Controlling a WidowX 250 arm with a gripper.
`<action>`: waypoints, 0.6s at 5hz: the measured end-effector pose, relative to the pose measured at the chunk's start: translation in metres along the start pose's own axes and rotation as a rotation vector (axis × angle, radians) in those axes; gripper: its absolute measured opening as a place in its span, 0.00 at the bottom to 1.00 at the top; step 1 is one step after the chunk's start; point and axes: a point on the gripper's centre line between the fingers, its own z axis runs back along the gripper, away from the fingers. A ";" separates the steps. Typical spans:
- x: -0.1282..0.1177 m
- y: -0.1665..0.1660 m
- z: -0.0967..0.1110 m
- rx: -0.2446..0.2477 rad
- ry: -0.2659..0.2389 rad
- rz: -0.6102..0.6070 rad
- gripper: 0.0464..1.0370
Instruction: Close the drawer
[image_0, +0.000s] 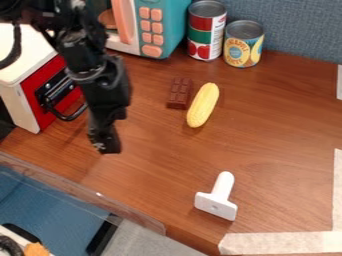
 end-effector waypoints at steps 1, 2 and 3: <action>0.004 -0.018 0.025 0.021 -0.014 0.265 0.96; -0.003 -0.027 0.044 0.007 -0.022 0.488 0.96; -0.022 -0.033 0.071 0.020 -0.049 0.652 0.96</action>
